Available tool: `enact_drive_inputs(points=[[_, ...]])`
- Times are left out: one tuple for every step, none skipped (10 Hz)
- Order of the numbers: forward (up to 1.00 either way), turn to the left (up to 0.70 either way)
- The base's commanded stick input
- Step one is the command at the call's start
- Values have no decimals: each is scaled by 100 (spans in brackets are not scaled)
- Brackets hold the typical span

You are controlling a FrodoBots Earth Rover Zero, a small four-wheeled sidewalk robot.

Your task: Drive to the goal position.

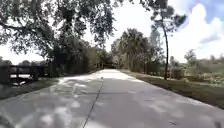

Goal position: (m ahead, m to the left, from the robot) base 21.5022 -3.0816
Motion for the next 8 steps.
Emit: enact_drive_inputs(points=[[100,0],[100,0],[100,0],[100,0],[100,0],[100,0],[100,0],[100,0]])
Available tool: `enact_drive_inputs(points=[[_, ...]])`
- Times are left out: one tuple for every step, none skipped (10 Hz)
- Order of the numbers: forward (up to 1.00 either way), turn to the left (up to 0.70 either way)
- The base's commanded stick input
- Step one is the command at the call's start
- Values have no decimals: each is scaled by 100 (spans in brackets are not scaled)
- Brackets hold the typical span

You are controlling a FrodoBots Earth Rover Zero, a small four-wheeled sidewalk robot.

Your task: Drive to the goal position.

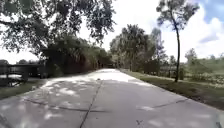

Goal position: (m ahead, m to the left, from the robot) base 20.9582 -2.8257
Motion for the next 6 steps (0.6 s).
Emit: enact_drive_inputs(points=[[100,0],[100,0],[100,0],[100,0],[100,0],[100,0]])
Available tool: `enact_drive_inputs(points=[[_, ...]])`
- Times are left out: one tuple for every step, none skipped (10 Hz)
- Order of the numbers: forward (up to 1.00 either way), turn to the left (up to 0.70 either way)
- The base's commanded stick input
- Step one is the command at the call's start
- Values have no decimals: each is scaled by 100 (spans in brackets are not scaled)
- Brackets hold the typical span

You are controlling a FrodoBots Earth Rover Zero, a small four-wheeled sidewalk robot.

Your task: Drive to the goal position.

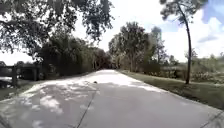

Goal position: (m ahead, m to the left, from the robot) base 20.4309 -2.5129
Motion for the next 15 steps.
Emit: enact_drive_inputs(points=[[100,0],[100,12],[100,27],[100,17],[100,0],[100,0],[100,0],[100,0],[100,0],[100,0],[100,0],[100,0],[100,19],[100,3],[100,0]])
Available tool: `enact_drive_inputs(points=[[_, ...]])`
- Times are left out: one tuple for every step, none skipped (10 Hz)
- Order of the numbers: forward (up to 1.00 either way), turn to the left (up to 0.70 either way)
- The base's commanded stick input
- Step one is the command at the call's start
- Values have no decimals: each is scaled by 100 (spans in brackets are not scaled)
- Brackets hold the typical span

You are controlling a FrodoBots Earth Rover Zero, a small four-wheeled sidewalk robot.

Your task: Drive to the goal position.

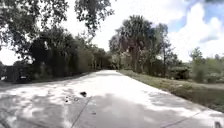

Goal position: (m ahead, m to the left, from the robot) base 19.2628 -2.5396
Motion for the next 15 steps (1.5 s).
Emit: enact_drive_inputs(points=[[100,0],[100,0],[100,0],[100,0],[100,0],[100,0],[100,0],[100,0],[100,0],[100,0],[100,15],[100,27],[100,27],[100,27],[100,27]])
